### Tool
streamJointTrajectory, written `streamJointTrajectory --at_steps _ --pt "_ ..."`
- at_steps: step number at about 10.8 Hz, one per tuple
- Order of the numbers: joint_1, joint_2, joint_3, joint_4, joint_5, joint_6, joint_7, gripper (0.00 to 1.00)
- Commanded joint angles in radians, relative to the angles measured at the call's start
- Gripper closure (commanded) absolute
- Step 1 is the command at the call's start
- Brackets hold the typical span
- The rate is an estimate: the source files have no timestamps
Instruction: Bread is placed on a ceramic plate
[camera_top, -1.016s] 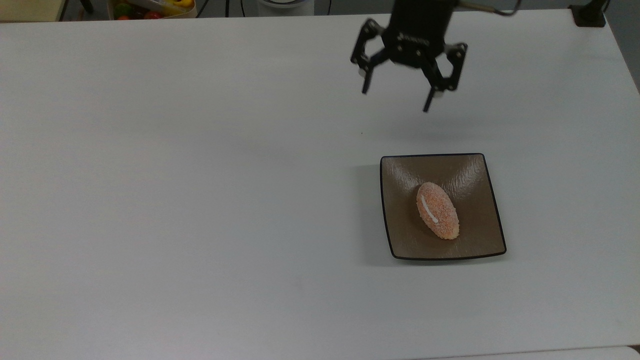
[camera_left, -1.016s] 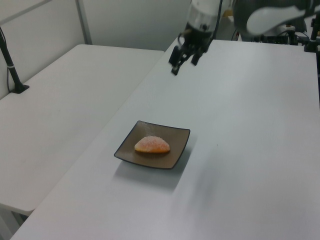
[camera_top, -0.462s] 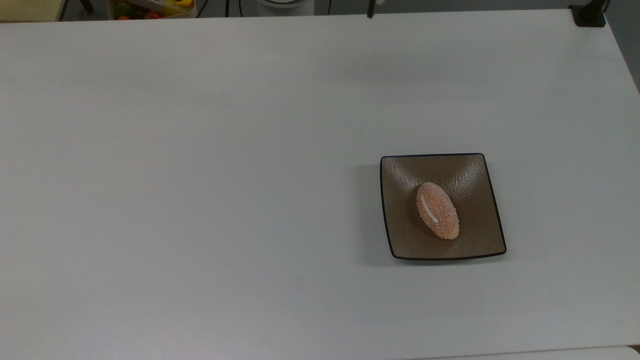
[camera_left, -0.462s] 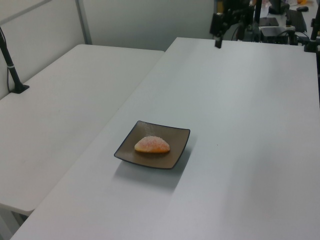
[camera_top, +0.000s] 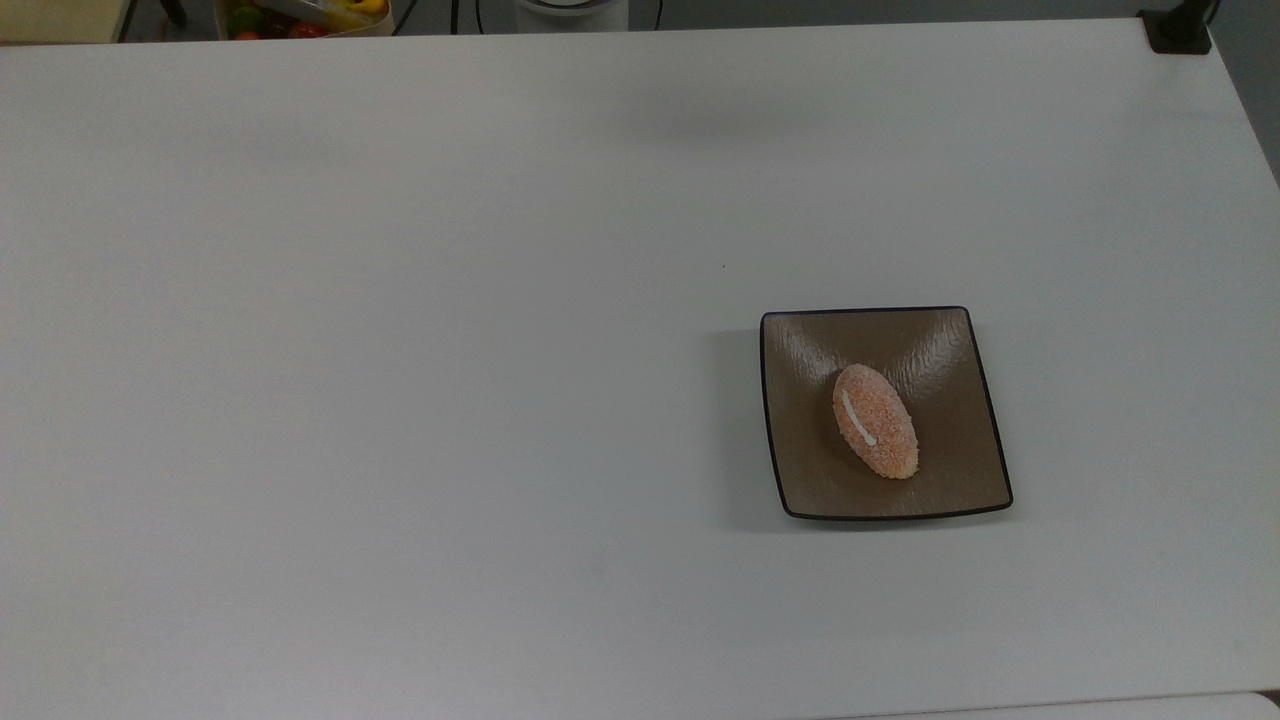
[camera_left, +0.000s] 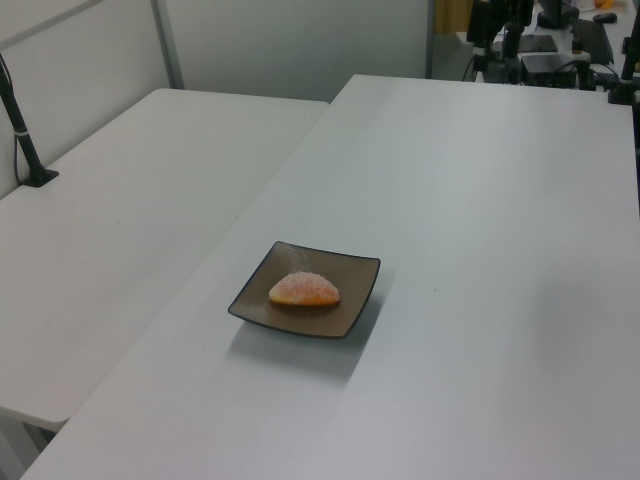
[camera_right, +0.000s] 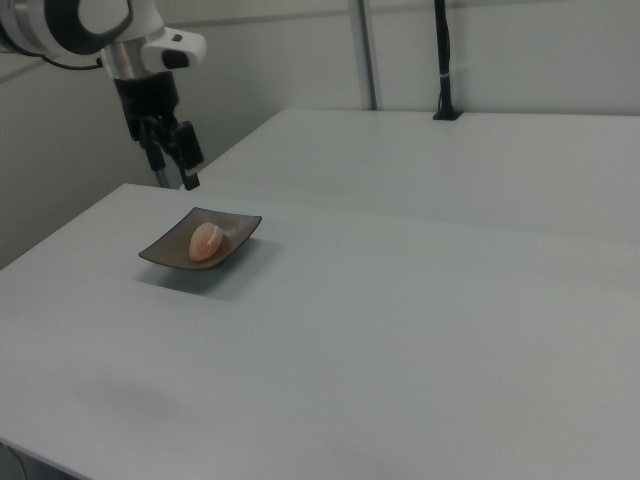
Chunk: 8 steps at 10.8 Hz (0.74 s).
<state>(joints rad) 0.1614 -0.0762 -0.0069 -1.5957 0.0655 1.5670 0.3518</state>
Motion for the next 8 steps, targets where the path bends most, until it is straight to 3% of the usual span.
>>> streamJointTrajectory --at_steps 1,4,8 --pt "-0.042 -0.023 0.001 -0.046 0.034 0.039 -0.285 0.0" --pt "-0.043 -0.024 0.001 -0.105 0.023 0.162 -0.482 0.0" --pt "-0.039 -0.022 -0.001 -0.104 0.02 0.165 -0.476 0.0"
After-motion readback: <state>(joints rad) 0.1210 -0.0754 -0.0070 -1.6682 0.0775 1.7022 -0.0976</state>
